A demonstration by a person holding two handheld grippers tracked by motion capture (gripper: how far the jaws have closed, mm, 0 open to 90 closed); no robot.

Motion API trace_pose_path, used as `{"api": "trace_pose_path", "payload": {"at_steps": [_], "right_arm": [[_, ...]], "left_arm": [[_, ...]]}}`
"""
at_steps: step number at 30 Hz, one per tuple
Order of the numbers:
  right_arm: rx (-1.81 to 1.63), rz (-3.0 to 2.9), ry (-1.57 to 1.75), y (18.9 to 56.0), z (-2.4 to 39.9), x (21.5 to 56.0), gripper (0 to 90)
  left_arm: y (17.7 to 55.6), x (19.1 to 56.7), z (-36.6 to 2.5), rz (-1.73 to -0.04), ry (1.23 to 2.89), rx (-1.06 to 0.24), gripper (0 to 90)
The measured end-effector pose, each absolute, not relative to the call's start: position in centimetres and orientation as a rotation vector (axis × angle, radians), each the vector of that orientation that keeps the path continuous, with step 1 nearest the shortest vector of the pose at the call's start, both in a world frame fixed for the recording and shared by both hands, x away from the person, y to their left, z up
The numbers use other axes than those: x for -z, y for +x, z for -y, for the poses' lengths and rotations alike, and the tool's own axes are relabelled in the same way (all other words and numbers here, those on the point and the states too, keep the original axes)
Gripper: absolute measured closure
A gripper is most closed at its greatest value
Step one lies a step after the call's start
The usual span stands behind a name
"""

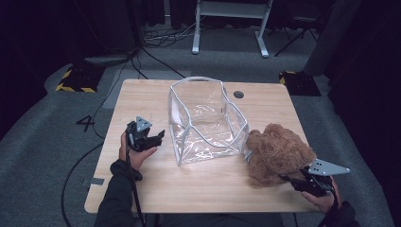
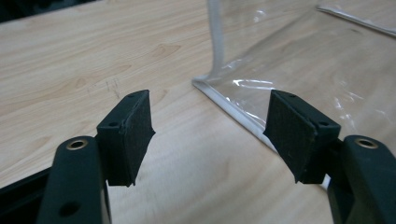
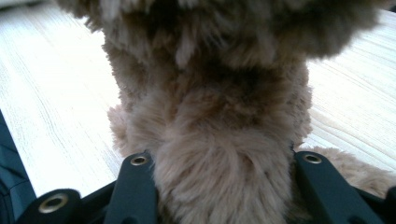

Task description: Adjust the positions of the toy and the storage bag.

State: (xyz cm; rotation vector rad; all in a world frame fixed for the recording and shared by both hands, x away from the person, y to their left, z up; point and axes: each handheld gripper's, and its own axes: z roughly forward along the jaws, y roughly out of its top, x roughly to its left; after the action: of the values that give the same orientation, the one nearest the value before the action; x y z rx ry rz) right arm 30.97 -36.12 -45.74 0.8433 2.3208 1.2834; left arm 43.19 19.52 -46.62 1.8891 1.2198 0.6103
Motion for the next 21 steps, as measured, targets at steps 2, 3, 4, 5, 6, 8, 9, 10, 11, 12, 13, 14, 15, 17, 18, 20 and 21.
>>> {"api": "trace_pose_path", "payload": {"at_steps": [2,3,4,5,6,8,9,10,11,12,13,14,15,17,18,20,21], "right_arm": [[-1.286,-2.324,0.838,31.0,36.2,45.8,59.6],[-1.288,-2.325,0.835,31.0,36.2,45.8,59.5],[-1.290,-2.327,0.834,31.0,36.2,45.8,59.5],[-1.293,-2.329,0.828,30.9,36.3,45.8,59.6],[-1.294,-2.332,0.820,30.9,36.3,45.8,59.6],[-1.298,-2.336,0.816,30.9,36.4,45.9,59.5],[-1.299,-2.337,0.814,30.9,36.4,45.9,59.6],[-1.299,-2.338,0.812,30.9,36.5,45.8,59.6],[-1.296,-2.339,0.810,30.9,36.5,45.8,59.5],[-1.294,-2.340,0.807,30.9,36.5,45.8,59.5],[-1.292,-2.342,0.801,30.8,36.5,45.8,59.5],[-1.290,-2.344,0.799,30.8,36.5,45.8,59.5],[-1.291,-2.344,0.797,30.7,36.5,45.8,59.4],[-1.293,-2.348,0.791,30.7,36.6,45.8,59.0],[-1.290,-2.351,0.786,30.6,36.6,45.8,58.9],[-1.290,-2.359,0.778,30.5,36.6,45.7,57.9],[-1.288,-2.361,0.778,30.5,36.6,45.7,57.4]], "left_arm": [[44.8,46.9,-19.2,-1.259,1.862,-0.625,32.2],[45.5,47.0,-18.9,-1.262,1.875,-0.625,32.8],[46.3,47.1,-18.5,-1.274,1.896,-0.615,32.2],[47.0,47.2,-18.2,-1.284,1.892,-0.616,31.5],[47.7,47.3,-18.1,-1.295,1.880,-0.584,31.5],[49.0,47.4,-17.7,-1.320,1.871,-0.555,31.7],[49.5,47.4,-17.5,-1.316,1.885,-0.542,30.5],[50.0,47.4,-17.1,-1.308,1.883,-0.519,29.7],[50.4,47.4,-16.7,-1.298,1.890,-0.500,29.0],[50.8,47.4,-16.2,-1.287,1.908,-0.498,28.8],[51.1,47.4,-15.6,-1.282,1.923,-0.506,28.9],[51.3,47.4,-15.0,-1.272,1.940,-0.499,29.8],[51.6,47.4,-14.5,-1.275,1.951,-0.492,30.6],[52.0,47.4,-13.4,-1.277,1.963,-0.490,33.0],[52.2,47.4,-12.9,-1.275,1.971,-0.488,33.6],[52.4,47.4,-11.9,-1.253,1.987,-0.484,34.1],[52.5,47.4,-11.5,-1.247,1.987,-0.477,34.2]]}}
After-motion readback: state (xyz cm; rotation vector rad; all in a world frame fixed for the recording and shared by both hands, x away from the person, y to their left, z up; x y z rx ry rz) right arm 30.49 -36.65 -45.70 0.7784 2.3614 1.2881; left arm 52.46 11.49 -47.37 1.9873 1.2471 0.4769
